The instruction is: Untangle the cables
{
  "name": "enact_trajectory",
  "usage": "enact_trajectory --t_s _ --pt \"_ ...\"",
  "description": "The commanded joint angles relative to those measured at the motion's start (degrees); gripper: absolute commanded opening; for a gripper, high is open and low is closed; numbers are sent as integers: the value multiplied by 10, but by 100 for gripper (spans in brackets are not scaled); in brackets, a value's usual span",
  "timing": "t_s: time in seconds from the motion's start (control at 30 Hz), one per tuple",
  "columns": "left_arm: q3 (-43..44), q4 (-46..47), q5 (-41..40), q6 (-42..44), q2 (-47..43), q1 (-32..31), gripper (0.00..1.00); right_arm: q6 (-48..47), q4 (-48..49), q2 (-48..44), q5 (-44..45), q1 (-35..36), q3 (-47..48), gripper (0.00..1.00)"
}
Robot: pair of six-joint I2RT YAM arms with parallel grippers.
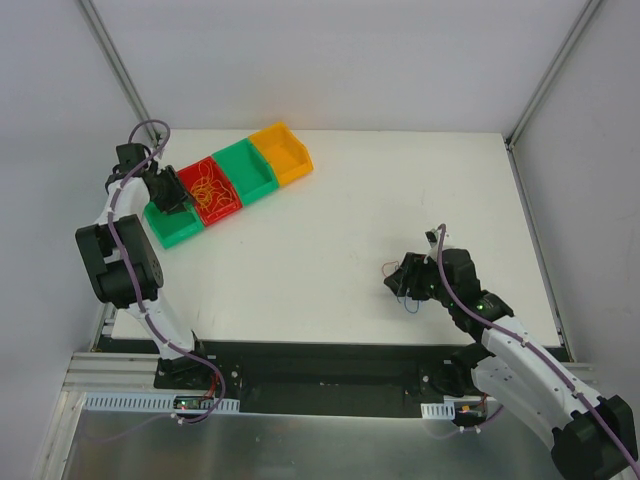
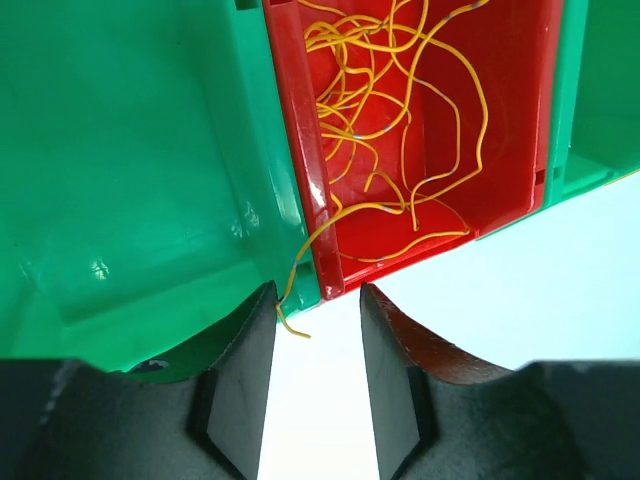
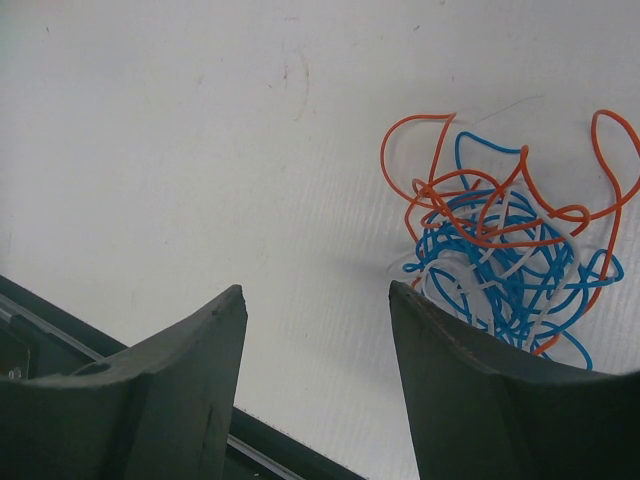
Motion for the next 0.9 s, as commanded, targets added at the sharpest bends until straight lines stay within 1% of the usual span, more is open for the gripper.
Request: enact_trajectory --t_s 0.0,0.07,0.17,0.2,0.3,0.37,0.47,0.5,0.73,0.87 --pt "-4 -3 12 -8 -34 -1 41 7 22 0 -5 -2 7 62" --pt "-5 -2 7 -7 -38 -3 40 6 23 1 -6 -2 7 62" --pt "-6 -4 -2 -6 -40 -5 26 9 25 2 -6 -2 4 62" --pt "-6 -6 -4 -6 -40 -5 23 10 27 3 -7 -2 3 62" --pt "-5 -7 -12 -5 -42 -5 17 13 29 2 -9 -3 0 62" --pt "-5 -9 -19 -3 -42 -7 12 13 30 2 -11 -2 0 62" --pt "-1 -10 -34 0 -48 -12 1 15 30 3 -13 -2 0 62" --pt "0 -10 -37 0 -51 -15 0 15 30 3 -13 -2 0 62" --pt "23 -9 -59 -14 -50 -41 0 14 30 -2 -12 -2 5 62" --pt "72 -12 -63 -26 -3 -49 0 12 22 -6 -10 -2 10 61"
